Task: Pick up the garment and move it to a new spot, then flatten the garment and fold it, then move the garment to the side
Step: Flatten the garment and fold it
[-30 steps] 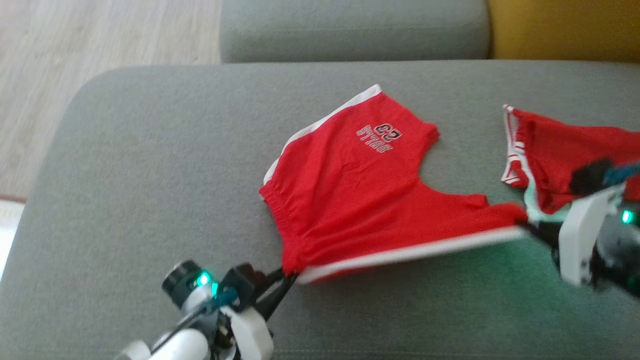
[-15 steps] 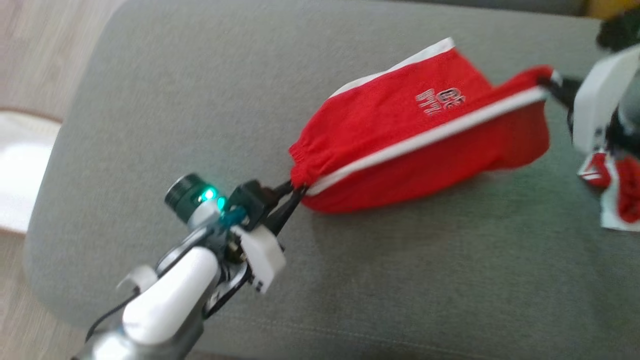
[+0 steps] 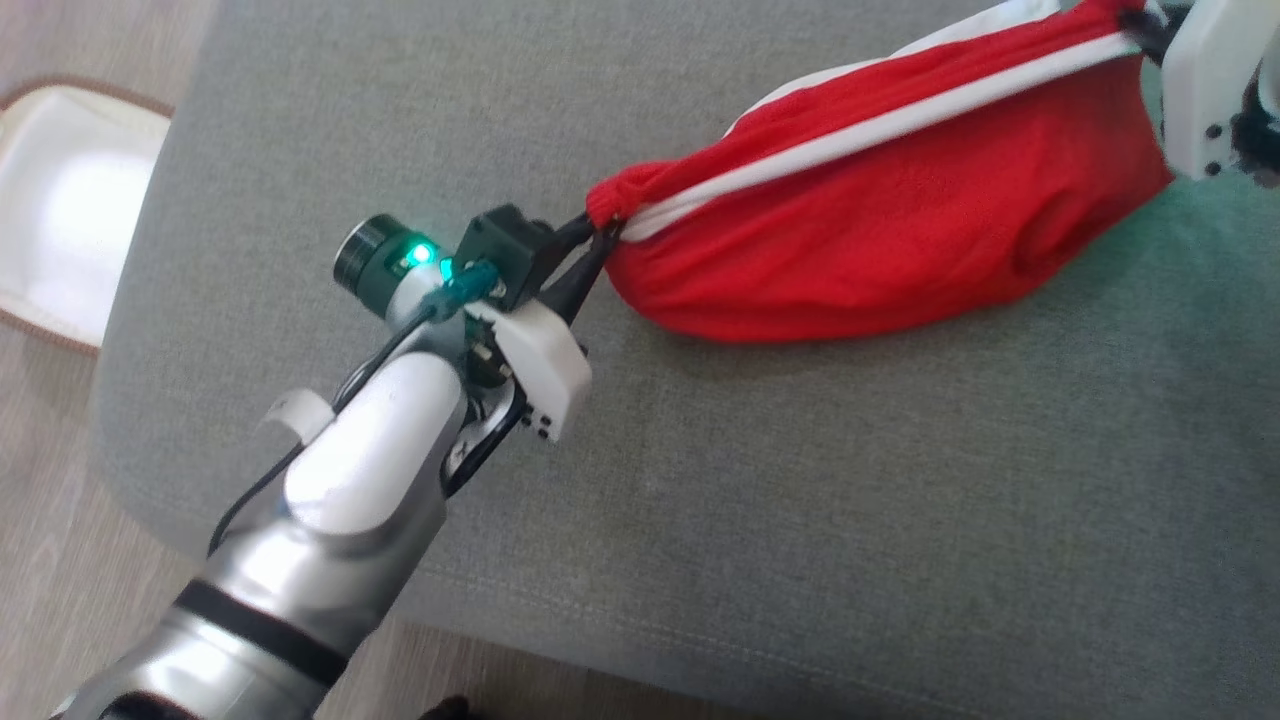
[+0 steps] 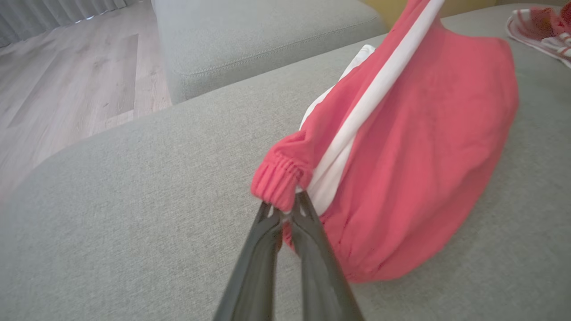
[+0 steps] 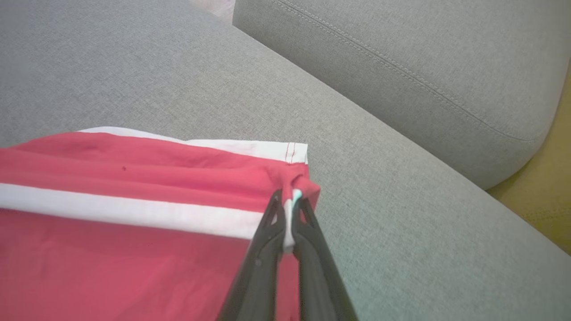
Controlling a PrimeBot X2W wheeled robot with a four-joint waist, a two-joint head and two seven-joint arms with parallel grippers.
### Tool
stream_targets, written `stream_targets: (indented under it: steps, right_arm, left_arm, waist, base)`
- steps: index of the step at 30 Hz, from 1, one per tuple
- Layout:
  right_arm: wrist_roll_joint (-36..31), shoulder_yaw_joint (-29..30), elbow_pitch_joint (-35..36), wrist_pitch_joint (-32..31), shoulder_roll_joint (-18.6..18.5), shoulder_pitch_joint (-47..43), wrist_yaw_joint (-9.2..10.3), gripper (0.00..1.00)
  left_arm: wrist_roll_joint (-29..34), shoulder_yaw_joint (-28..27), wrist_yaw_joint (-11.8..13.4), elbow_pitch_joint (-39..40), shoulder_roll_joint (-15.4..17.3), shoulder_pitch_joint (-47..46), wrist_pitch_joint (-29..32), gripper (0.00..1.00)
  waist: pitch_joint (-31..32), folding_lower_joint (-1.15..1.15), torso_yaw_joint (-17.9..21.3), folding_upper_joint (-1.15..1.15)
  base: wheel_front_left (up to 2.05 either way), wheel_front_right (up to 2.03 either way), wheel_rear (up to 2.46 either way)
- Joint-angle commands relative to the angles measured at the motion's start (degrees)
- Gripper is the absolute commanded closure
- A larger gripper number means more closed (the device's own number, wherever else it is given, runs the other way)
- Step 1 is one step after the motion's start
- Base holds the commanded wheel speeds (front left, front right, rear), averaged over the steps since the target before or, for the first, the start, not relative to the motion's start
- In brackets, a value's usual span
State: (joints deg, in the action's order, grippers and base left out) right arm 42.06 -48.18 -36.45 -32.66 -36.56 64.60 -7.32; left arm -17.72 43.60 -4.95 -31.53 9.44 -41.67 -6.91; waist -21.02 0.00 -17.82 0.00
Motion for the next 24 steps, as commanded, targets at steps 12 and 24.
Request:
stream_targets:
  steps: [12, 24]
  right_arm:
    - [-1.07, -4.89, -8.63, 7.58, 1.88, 8.35, -0.17, 0.5]
    - [-0.69, -6.07, -15.83, 21.65, 5.81, 7.48, -0.17, 0.0]
  left_arm:
    - [0.62, -2.48, 0.62, -11.53, -2.27, -9.51, -5.01, 1.0]
    - [-0.37, -4.46, 3.14, -16.87, -2.34, -10.54, -7.61, 0.0]
  waist:
    - [-5.63, 0.0, -1.2, 0.0]
    - [-2.51, 0.0, 1.78, 0.0]
  base:
    - [0.0, 0.0, 0.0]
    - [0.0, 0.0, 0.0]
